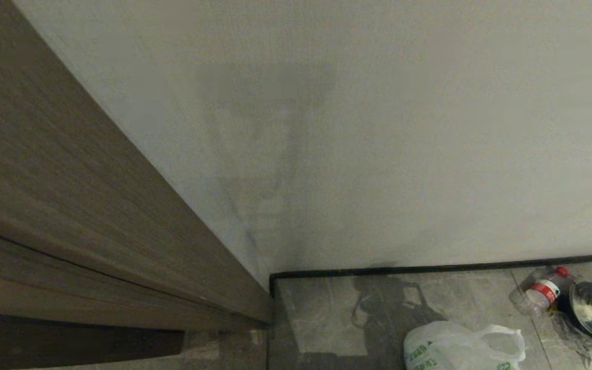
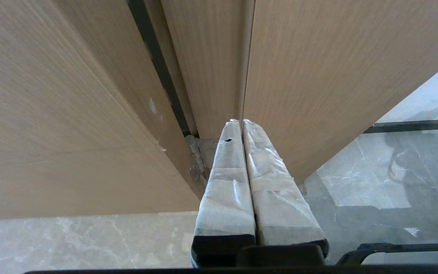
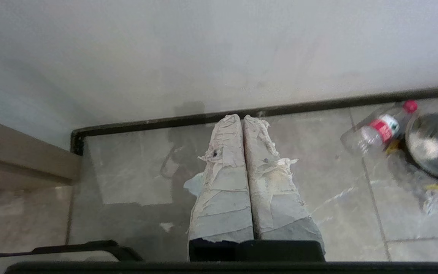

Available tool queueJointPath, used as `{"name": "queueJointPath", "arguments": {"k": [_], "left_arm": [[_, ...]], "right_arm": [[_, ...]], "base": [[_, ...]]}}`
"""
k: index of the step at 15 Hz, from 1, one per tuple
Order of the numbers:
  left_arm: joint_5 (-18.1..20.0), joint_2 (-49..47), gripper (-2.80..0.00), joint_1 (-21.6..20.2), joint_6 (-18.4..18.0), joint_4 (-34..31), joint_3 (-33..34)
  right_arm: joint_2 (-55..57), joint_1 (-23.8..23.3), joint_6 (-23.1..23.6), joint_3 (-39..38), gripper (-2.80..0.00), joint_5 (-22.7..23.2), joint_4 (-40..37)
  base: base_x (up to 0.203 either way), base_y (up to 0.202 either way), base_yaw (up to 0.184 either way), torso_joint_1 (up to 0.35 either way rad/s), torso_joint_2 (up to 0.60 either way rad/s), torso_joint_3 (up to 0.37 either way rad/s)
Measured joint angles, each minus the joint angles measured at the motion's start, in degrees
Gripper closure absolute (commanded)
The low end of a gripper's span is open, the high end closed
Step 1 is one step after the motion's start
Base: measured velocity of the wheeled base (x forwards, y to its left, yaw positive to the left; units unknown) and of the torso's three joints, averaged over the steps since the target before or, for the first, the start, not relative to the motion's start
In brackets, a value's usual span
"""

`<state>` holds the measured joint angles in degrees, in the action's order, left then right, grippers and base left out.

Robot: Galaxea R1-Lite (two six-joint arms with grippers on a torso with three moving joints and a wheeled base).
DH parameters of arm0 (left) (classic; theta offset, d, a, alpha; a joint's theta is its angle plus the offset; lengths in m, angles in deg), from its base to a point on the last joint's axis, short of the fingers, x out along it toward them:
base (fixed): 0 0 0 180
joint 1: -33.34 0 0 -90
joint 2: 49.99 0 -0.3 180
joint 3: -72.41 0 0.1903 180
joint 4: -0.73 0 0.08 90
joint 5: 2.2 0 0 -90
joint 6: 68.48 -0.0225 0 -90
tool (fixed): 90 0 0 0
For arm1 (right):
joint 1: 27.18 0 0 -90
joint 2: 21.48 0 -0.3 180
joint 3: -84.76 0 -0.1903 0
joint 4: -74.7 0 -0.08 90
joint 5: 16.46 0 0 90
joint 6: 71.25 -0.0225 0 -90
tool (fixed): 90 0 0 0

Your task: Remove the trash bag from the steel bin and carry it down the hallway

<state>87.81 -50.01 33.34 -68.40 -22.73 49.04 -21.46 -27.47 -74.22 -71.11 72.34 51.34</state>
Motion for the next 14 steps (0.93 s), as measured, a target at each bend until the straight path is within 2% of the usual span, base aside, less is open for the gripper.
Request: {"name": "queueJointPath", "arguments": {"k": [14], "left_arm": [[0.0, 0.0, 0.0, 0.0, 0.0, 0.0, 0.0]], "right_arm": [[-0.1, -0.1, 0.9, -0.7, 0.0, 0.3, 0.6]], "base": [[0.0, 0.0, 0.0, 0.0, 0.0, 0.0]]}}
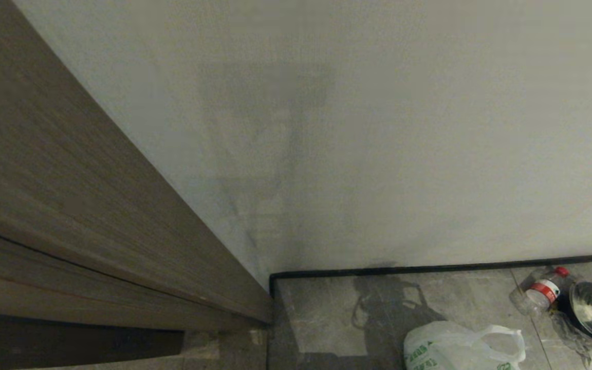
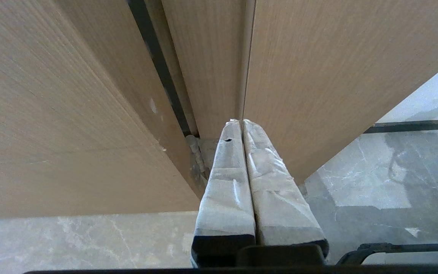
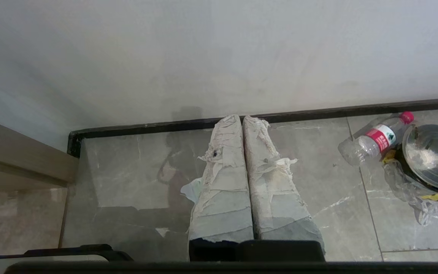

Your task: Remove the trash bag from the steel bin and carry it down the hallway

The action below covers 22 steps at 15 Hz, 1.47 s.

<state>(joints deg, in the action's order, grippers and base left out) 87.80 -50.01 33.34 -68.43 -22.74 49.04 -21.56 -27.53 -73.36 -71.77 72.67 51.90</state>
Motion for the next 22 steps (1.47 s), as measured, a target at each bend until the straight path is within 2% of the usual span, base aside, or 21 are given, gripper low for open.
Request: {"name": "queueJointPath", "arguments": {"k": [7, 22], "left_arm": [[0.0, 0.0, 0.0, 0.0, 0.1, 0.0, 0.0], [0.0, 0.0, 0.0, 0.0, 0.3, 0.1, 0.0]], "right_arm": [[0.0, 0.0, 0.0, 0.0, 0.0, 0.0, 0.0], [0.0, 0.0, 0.0, 0.0, 0.0, 0.0, -0.1]], "base": [[0.0, 0.0, 0.0, 0.001, 0.0, 0.04], [0.0, 0.0, 0.0, 0.002, 0.0, 0.198]]}}
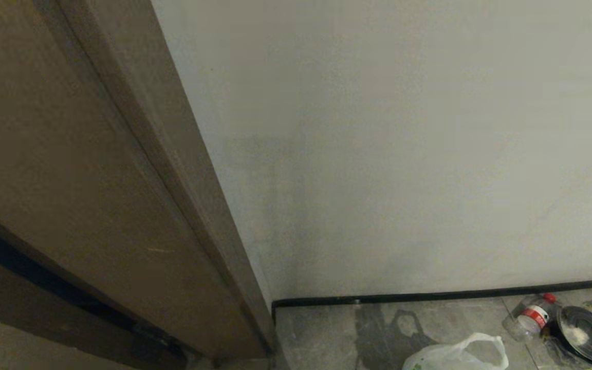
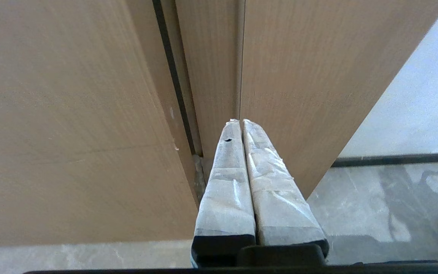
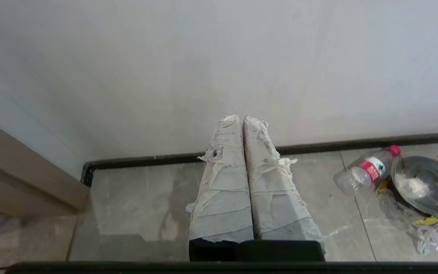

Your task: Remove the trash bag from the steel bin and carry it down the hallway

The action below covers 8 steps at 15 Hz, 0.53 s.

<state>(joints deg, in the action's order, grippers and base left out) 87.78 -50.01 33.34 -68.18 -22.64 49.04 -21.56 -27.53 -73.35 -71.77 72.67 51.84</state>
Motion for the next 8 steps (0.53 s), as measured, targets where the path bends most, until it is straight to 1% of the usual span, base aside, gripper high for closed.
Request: {"name": "queueJointPath", "arguments": {"k": [8], "left_arm": [[0.0, 0.0, 0.0, 0.0, 0.0, 0.0, 0.0]], "right_arm": [[0.0, 0.0, 0.1, 0.0, 0.0, 0.0, 0.0]], "base": [[0.0, 0.0, 0.0, 0.001, 0.0, 0.204]]}}
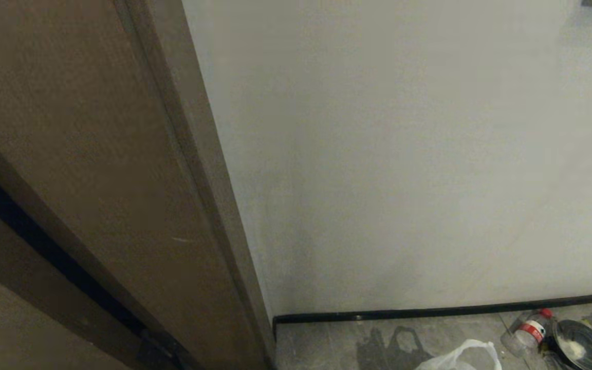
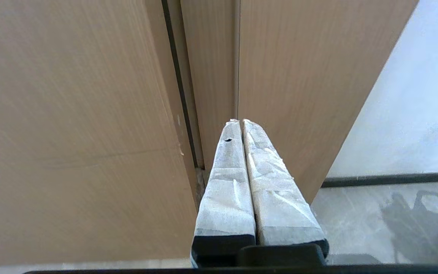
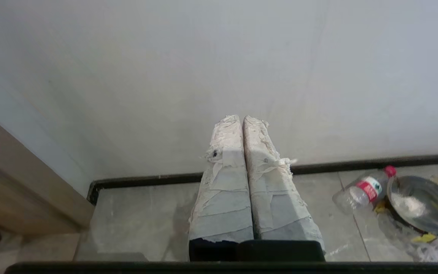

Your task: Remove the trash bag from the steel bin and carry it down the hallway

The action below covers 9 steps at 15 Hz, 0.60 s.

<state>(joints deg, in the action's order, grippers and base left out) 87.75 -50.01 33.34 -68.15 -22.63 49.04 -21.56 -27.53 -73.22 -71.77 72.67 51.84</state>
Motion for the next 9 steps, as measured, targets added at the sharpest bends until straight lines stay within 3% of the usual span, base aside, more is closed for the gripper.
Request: {"name": "queueJointPath", "arguments": {"k": [3, 9], "left_arm": [[0.0, 0.0, 0.0, 0.0, 0.0, 0.0, 0.0], [0.1, 0.0, 0.0, 0.0, -0.5, 0.0, 0.0]], "right_arm": [[0.0, 0.0, 0.4, 0.0, 0.0, 0.0, 0.1], [0.0, 0.0, 0.3, 0.0, 0.0, 0.0, 0.1]], "base": [[0.0, 0.0, 0.0, 0.0, 0.0, 0.207], [0.0, 0.0, 0.0, 0.0, 0.0, 0.043]]}}
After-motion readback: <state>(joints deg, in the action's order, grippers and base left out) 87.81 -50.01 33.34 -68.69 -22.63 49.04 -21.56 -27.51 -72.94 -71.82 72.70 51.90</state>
